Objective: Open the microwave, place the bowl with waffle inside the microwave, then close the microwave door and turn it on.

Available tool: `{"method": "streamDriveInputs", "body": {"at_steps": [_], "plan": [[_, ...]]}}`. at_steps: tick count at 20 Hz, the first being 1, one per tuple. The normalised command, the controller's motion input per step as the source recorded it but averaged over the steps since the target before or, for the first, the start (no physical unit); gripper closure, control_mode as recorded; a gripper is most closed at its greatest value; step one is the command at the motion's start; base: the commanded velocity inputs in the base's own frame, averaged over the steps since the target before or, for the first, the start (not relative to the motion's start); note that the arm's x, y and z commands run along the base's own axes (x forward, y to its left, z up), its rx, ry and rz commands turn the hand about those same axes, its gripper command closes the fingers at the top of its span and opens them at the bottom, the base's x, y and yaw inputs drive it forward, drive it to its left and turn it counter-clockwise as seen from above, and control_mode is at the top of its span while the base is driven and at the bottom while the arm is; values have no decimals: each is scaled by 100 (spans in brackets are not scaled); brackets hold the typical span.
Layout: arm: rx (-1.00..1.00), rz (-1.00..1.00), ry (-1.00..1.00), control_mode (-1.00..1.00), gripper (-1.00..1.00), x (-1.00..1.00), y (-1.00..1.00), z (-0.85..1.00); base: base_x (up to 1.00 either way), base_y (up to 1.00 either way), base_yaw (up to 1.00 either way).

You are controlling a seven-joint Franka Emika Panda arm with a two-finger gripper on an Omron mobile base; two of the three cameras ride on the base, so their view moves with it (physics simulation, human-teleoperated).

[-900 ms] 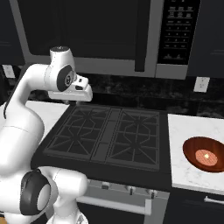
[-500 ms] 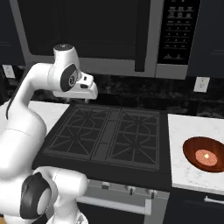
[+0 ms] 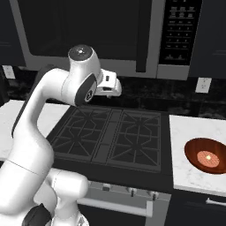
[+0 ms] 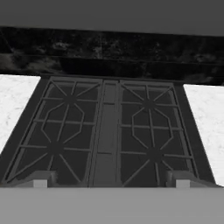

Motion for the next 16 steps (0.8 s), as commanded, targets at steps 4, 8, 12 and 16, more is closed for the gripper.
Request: {"method": "streamDriveInputs", "body": {"at_steps": [4, 8, 12, 16], "plan": [[0, 0, -32, -100, -100, -8, -85, 55, 0, 0, 0], [0, 0, -32, -100, -100, -3, -67, 74, 0, 0, 0], [0, 0, -25, -100, -100, 0, -51, 47, 0, 0, 0], [10, 0, -18, -100, -100, 0, -41, 9, 0, 0, 0]]}}
